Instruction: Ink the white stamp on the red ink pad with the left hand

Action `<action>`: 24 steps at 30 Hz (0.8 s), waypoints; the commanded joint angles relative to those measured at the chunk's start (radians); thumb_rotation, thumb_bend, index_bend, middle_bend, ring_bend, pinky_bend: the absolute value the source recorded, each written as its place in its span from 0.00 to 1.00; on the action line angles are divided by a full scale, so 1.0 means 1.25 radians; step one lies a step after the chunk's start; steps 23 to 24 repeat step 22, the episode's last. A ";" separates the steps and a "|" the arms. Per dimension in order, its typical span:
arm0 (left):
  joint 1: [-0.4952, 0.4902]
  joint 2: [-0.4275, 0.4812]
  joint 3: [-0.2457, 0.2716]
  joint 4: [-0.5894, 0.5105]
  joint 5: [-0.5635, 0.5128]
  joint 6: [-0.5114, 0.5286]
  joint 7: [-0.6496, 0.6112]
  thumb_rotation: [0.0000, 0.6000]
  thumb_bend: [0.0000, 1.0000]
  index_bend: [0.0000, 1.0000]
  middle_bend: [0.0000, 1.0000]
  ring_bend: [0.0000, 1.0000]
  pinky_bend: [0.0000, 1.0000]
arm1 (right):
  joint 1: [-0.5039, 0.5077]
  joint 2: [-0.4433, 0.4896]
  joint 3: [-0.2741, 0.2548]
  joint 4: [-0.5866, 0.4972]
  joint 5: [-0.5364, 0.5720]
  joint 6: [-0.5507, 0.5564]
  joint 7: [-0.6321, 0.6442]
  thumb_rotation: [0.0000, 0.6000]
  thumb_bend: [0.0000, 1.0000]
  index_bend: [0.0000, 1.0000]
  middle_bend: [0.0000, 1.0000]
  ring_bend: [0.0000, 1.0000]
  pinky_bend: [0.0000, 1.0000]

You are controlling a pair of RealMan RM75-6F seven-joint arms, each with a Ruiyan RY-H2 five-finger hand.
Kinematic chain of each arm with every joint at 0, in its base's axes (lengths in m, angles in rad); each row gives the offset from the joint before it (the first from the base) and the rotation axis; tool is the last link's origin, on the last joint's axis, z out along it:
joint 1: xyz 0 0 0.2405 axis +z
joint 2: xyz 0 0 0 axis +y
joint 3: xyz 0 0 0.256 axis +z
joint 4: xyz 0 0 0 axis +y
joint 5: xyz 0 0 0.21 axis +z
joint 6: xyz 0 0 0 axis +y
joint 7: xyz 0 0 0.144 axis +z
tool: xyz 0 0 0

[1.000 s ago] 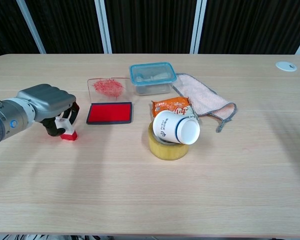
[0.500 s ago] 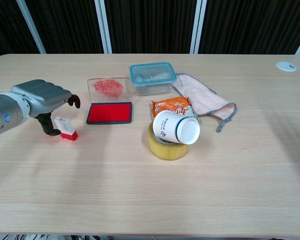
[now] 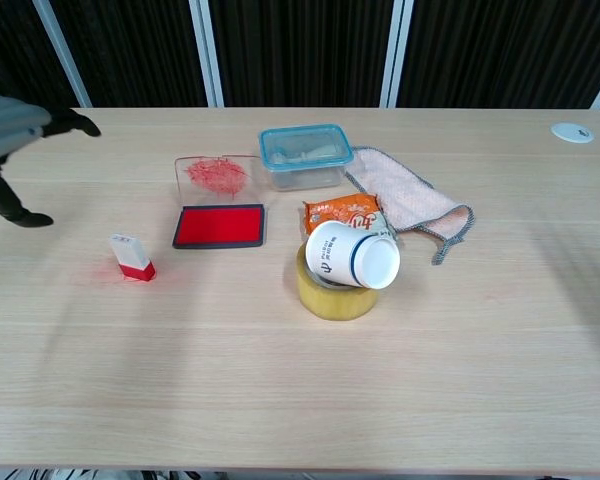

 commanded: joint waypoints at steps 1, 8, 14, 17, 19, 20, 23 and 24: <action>0.086 0.077 0.057 -0.060 0.130 0.087 -0.108 1.00 0.13 0.05 0.02 0.04 0.12 | -0.001 -0.003 0.000 0.004 -0.003 0.004 -0.010 1.00 0.17 0.00 0.00 0.00 0.18; 0.233 0.137 0.135 0.003 0.353 0.246 -0.306 1.00 0.10 0.00 0.00 0.00 0.04 | -0.001 -0.014 -0.001 0.014 -0.014 0.015 -0.036 1.00 0.17 0.00 0.00 0.00 0.18; 0.326 0.124 0.160 0.119 0.435 0.339 -0.416 1.00 0.09 0.00 0.00 0.00 0.04 | -0.002 -0.024 0.003 0.023 -0.013 0.023 -0.054 1.00 0.17 0.00 0.00 0.00 0.18; 0.349 0.120 0.145 0.154 0.424 0.334 -0.468 1.00 0.09 0.00 0.00 0.00 0.04 | -0.003 -0.029 0.003 0.022 -0.013 0.026 -0.061 1.00 0.17 0.00 0.00 0.00 0.18; 0.352 0.123 0.130 0.157 0.412 0.318 -0.493 1.00 0.09 0.00 0.00 0.00 0.04 | -0.003 -0.030 0.002 0.022 -0.015 0.027 -0.065 1.00 0.17 0.00 0.00 0.00 0.18; 0.353 0.125 0.123 0.156 0.409 0.311 -0.501 1.00 0.09 0.00 0.00 0.00 0.04 | -0.003 -0.031 0.003 0.022 -0.015 0.028 -0.066 1.00 0.17 0.00 0.00 0.00 0.18; 0.356 0.129 0.114 0.154 0.408 0.305 -0.507 1.00 0.09 0.00 0.00 0.00 0.04 | -0.004 -0.032 0.004 0.022 -0.014 0.029 -0.067 1.00 0.17 0.00 0.00 0.00 0.18; 0.356 0.129 0.114 0.154 0.408 0.305 -0.507 1.00 0.09 0.00 0.00 0.00 0.04 | -0.004 -0.032 0.004 0.022 -0.014 0.029 -0.067 1.00 0.17 0.00 0.00 0.00 0.18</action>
